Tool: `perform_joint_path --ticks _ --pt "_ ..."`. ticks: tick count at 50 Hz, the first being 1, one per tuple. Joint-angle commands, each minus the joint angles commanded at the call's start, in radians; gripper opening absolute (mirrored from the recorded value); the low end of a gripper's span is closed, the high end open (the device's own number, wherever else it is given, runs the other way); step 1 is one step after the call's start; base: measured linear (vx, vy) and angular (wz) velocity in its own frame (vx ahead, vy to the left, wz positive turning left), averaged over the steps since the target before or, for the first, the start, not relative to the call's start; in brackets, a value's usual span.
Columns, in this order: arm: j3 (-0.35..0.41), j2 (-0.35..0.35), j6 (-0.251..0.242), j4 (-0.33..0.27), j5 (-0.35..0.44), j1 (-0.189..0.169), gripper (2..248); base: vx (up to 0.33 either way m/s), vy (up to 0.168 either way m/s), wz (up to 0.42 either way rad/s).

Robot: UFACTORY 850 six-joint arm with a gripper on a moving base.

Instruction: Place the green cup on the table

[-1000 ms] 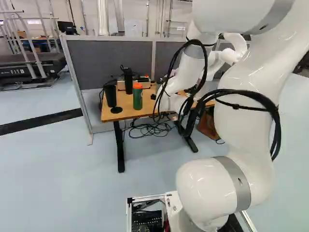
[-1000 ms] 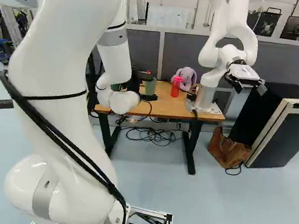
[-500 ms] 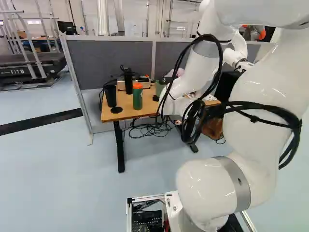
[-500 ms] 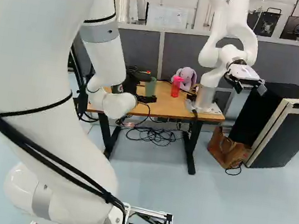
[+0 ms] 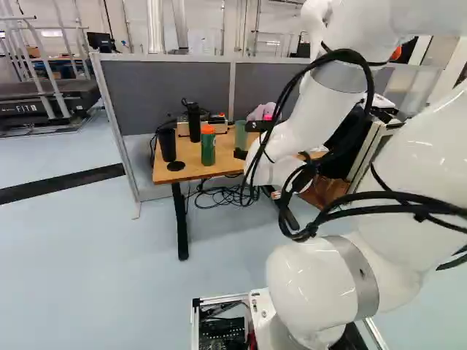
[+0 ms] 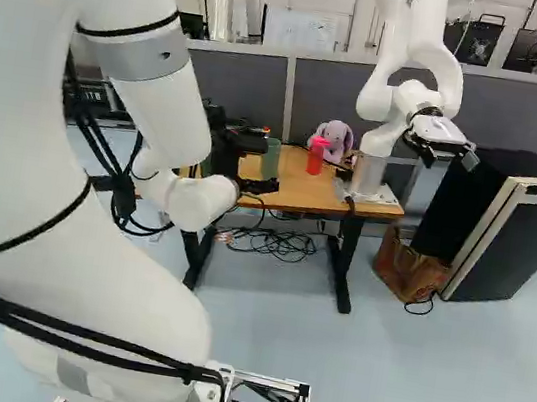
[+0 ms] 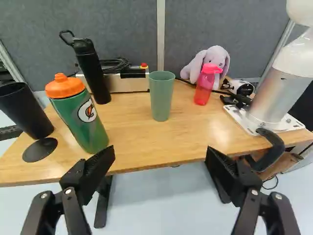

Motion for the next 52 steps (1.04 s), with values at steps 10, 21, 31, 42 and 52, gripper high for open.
perform_joint_path --ticks 10,21,31,42,52 --pt "0.044 0.052 0.000 0.000 -0.005 -0.002 247 0.000 0.000 0.000" --pt "0.081 0.096 0.000 0.000 -0.010 -0.004 247 0.000 0.000 0.000" --pt "0.105 0.124 0.000 0.000 -0.013 -0.005 247 0.000 0.000 0.000" --pt "0.121 0.143 0.000 0.000 -0.015 -0.005 247 0.000 0.000 0.000" --pt "0.125 0.148 0.000 0.000 -0.016 -0.006 247 0.000 0.000 0.000"
